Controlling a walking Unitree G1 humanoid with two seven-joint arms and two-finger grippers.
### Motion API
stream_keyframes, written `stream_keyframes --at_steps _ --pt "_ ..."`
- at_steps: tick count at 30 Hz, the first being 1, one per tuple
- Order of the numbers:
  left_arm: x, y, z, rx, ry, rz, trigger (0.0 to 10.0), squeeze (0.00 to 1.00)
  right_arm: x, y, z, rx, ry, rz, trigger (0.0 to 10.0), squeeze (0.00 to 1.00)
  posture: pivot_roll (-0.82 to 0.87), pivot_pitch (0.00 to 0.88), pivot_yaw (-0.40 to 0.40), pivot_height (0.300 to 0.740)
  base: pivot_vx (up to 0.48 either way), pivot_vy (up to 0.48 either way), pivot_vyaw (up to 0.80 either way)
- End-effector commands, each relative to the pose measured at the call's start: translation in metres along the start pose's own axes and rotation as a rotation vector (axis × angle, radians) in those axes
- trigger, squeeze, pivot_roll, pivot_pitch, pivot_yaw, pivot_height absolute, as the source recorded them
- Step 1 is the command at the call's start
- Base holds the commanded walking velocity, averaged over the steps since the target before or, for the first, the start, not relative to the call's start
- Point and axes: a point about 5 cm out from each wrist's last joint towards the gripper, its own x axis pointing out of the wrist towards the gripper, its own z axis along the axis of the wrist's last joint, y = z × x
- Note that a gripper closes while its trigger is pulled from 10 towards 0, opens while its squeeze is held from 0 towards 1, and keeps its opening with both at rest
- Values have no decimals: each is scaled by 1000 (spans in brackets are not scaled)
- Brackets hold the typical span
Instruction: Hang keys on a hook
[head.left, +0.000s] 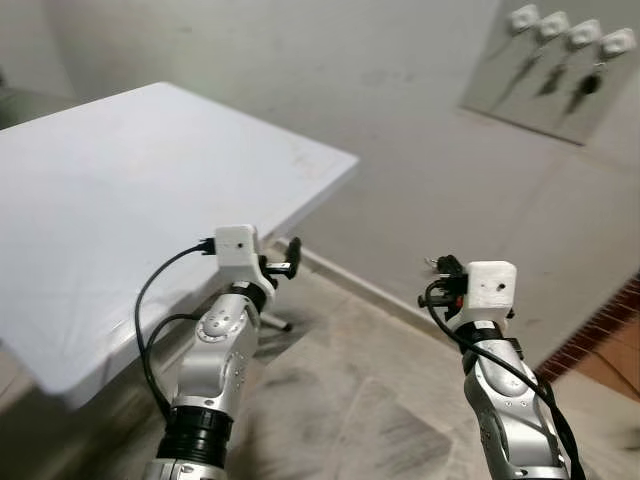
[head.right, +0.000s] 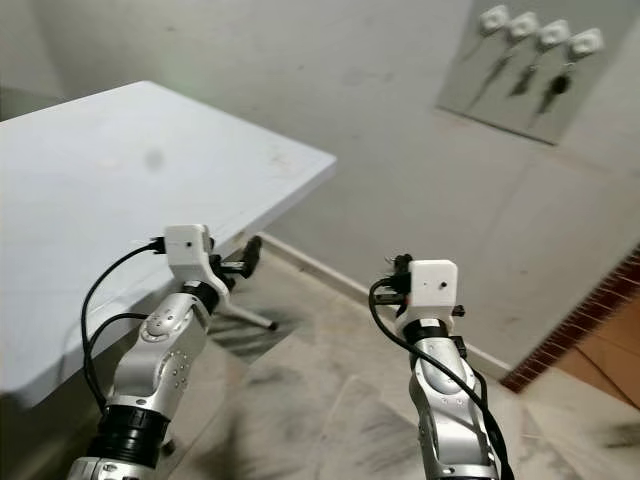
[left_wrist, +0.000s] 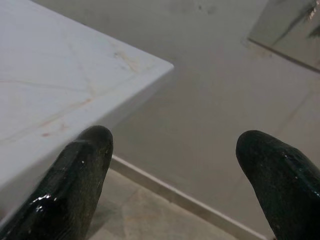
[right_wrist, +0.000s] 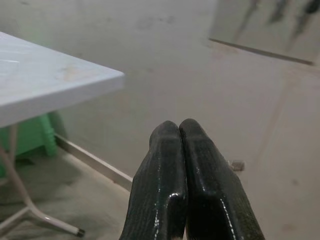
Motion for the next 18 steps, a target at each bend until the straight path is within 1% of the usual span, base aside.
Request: stream_keyframes --at_steps 1,10,14,16,18 --pt "2 0 8 -4 -27 15 10000 0 1 -2 4 0 -7 -8 10000 0 46 0 -70 740 0 0 -731" --pt "2 4 12 -6 -39 43 10000 0 1 -2 3 3 0 -11 10000 0 53 0 -72 740 0 0 -737" --pt "1 3 11 -10 -37 46 10000 0 0 -2 2 8 4 -16 10000 0 54 0 -71 740 0 0 -731" --pt "1 2 11 -12 -37 45 10000 0 0 -1 2 16 8 -20 10000 0 53 0 -69 740 0 0 -531" --pt "1 0 10 -14 -33 40 10000 0 -1 -2 2 32 9 -36 10000 0 53 0 -69 740 0 0 0"
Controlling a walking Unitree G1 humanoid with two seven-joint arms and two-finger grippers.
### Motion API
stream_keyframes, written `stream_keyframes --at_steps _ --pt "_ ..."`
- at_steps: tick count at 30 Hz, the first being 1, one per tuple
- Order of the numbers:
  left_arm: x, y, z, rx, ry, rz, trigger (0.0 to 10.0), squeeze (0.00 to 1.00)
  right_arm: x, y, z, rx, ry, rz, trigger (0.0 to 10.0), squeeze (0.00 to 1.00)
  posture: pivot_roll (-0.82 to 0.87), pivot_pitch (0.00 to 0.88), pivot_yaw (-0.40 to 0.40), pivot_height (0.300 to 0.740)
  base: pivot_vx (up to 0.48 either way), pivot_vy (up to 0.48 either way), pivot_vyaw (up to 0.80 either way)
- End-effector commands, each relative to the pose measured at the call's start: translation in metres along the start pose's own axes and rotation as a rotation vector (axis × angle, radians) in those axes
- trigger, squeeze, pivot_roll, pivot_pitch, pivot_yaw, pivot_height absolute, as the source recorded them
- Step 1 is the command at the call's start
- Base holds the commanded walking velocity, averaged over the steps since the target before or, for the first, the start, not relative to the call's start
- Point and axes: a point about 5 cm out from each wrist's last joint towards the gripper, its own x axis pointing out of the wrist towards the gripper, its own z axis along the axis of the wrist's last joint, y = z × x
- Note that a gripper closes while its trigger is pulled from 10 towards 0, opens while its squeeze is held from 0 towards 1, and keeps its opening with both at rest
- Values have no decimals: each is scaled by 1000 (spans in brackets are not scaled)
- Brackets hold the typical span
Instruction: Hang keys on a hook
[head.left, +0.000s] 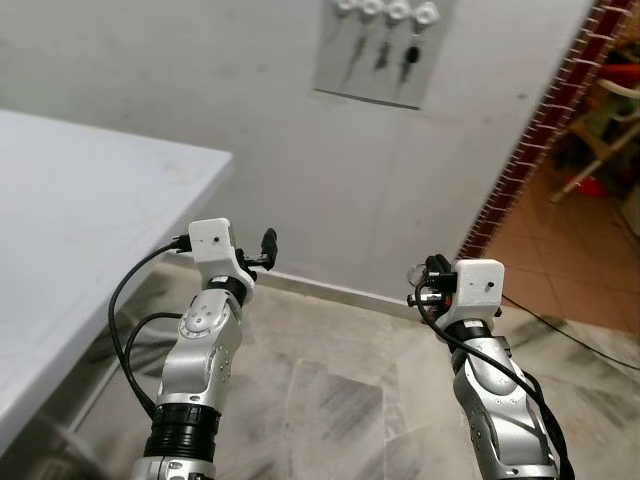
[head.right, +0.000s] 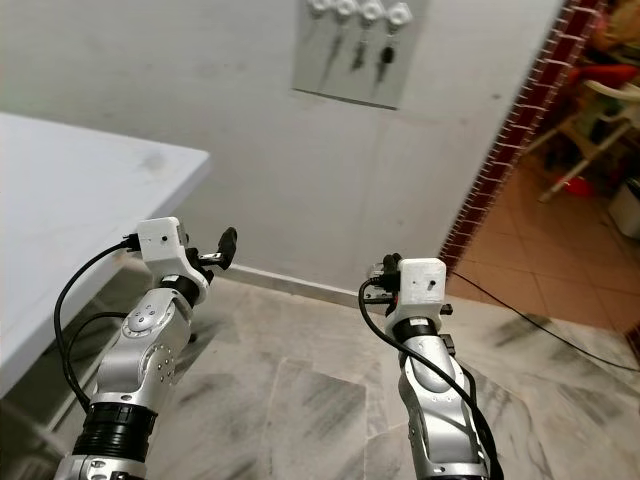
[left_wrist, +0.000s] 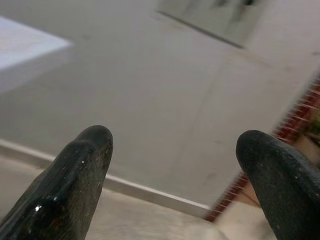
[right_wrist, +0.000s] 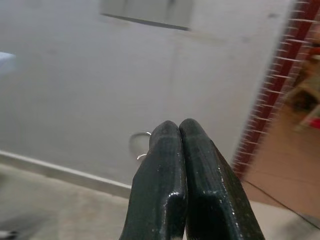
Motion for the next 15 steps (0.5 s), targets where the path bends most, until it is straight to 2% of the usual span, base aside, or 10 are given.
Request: stream_keyframes --at_steps 1,7,11,15 --pt "-1 5 6 13 -17 17 10000 0 2 4 7 21 -25 5 10000 0 53 0 -69 740 0 0 0" --pt "-2 2 4 -5 -8 4 10000 0 1 -1 5 105 9 -55 10000 0 51 0 -68 740 0 0 0" --pt "-2 2 4 -15 -5 5 10000 0 2 -5 8 90 0 -88 10000 0 49 0 -67 740 0 0 0" --pt "-4 2 4 -12 -4 1 10000 0 0 -10 8 120 -4 -94 10000 0 47 10 -57 740 0 0 0"
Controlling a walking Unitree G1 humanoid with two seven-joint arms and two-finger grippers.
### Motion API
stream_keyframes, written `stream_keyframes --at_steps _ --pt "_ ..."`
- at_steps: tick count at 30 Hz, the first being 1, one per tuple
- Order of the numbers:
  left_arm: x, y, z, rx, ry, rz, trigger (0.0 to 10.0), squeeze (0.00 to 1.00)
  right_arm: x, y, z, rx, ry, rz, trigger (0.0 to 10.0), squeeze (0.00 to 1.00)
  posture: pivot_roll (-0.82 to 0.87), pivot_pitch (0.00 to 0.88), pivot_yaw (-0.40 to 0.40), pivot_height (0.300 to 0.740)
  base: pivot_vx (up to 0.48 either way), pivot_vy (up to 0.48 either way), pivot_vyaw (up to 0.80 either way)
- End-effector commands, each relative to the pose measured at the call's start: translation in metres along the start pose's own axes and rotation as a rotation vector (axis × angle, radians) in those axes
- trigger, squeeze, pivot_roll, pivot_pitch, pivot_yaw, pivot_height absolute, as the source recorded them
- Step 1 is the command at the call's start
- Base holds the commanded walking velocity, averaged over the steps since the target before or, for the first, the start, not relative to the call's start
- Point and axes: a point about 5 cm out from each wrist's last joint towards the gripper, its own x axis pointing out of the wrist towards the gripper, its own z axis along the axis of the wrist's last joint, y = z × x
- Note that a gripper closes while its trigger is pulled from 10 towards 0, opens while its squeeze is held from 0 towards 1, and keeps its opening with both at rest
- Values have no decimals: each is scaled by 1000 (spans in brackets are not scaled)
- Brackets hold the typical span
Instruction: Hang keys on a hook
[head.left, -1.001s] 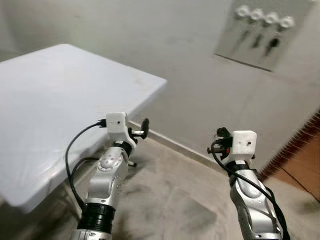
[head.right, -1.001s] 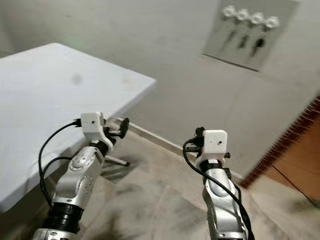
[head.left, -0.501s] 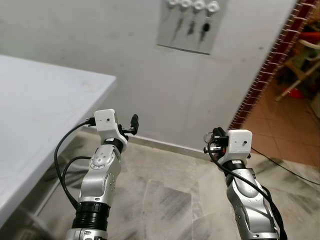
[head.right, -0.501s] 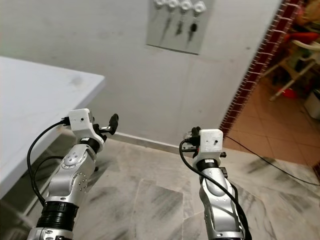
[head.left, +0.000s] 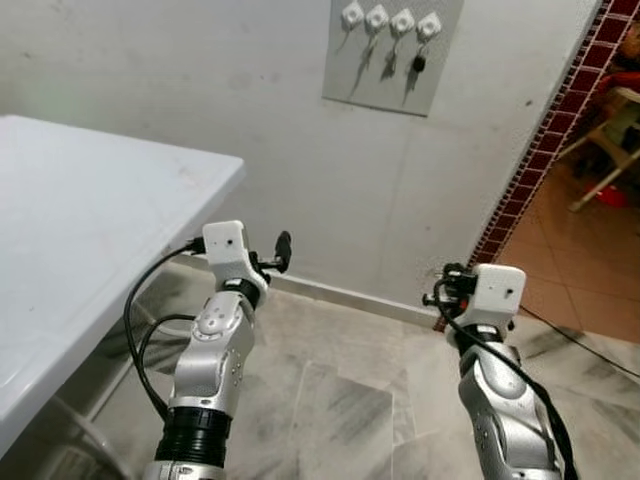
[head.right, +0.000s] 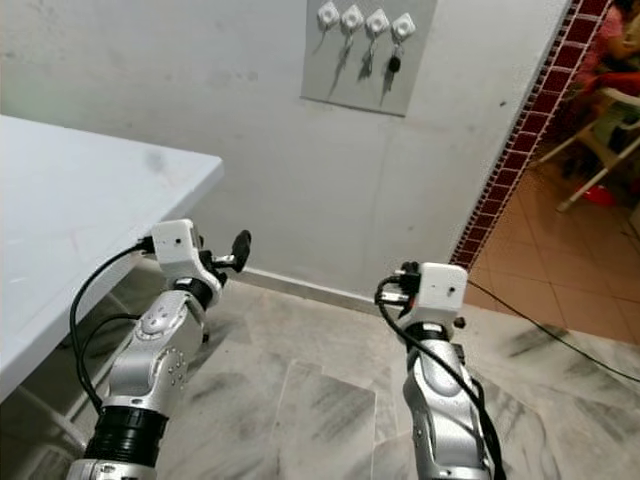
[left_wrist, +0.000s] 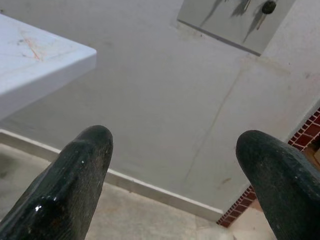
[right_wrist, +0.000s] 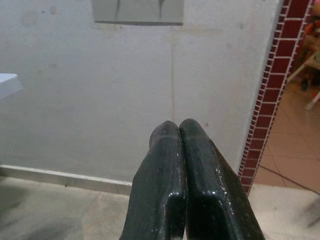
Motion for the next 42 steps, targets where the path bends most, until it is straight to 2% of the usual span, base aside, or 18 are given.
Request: stream_keyframes --at_steps 1,17,42 --pt "-2 -3 2 0 1 -13 10000 0 -2 -5 7 9 -23 -21 10000 0 46 15 -55 740 0 0 0" --pt "-7 -5 1 -35 16 -64 10000 0 -16 0 3 19 -15 0 10000 0 38 29 -41 740 0 0 0" --pt "-8 -7 3 -51 10 -67 10000 0 -14 5 6 14 -25 47 10000 0 44 15 -55 740 280 0 0"
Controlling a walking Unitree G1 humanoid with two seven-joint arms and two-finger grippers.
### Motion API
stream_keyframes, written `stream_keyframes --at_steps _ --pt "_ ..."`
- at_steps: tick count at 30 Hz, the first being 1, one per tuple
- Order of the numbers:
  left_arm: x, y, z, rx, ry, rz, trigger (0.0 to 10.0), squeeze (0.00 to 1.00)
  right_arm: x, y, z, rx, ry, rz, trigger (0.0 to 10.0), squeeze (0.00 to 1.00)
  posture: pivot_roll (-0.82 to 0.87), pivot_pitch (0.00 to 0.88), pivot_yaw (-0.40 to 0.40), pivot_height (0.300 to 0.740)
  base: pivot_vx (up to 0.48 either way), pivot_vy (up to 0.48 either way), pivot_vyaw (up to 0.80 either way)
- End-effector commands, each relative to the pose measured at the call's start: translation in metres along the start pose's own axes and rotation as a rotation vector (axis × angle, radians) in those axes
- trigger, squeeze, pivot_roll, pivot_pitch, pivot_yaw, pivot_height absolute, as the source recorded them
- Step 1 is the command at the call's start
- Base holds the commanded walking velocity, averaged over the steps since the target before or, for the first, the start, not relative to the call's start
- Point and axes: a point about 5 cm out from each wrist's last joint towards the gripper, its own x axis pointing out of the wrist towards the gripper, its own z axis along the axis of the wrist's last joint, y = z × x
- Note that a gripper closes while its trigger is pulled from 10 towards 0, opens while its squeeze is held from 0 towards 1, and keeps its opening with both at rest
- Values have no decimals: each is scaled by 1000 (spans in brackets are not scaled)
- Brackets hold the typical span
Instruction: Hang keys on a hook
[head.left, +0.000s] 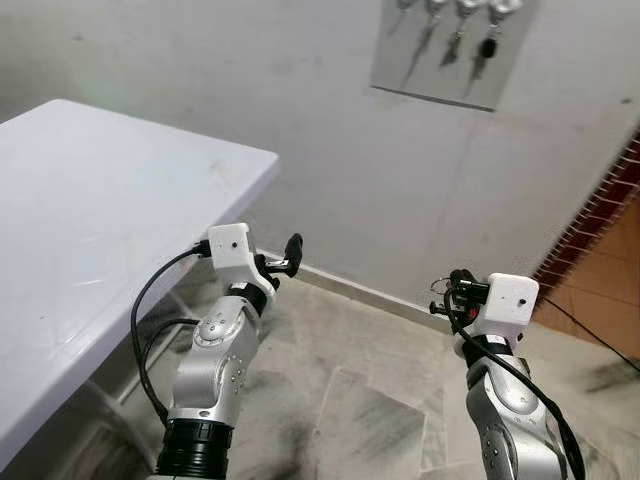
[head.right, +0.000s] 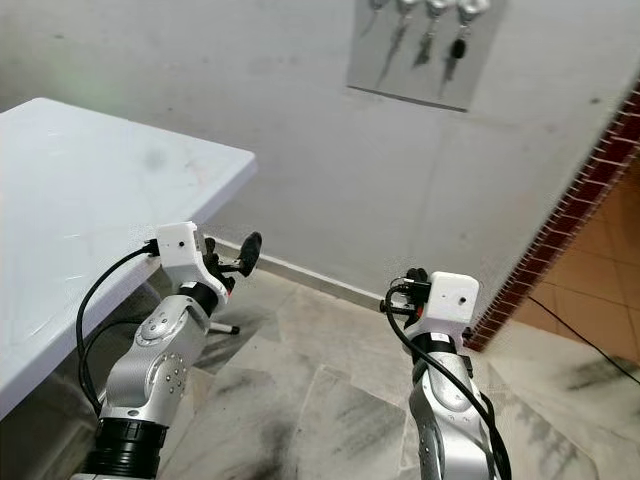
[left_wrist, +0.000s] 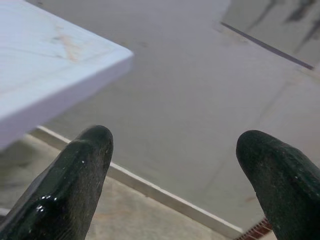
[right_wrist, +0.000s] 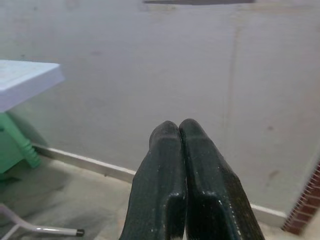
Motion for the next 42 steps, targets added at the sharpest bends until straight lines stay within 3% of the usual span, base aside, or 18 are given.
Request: stream_keyframes --at_steps 1,42 --pt "0 -1 2 -3 -3 -3 10000 0 0 2 6 1 -25 13 10000 0 44 15 -55 740 285 0 0" --pt "1 0 4 -29 -8 10 10000 0 -1 4 10 -11 -40 45 10000 0 40 30 -59 740 278 0 0"
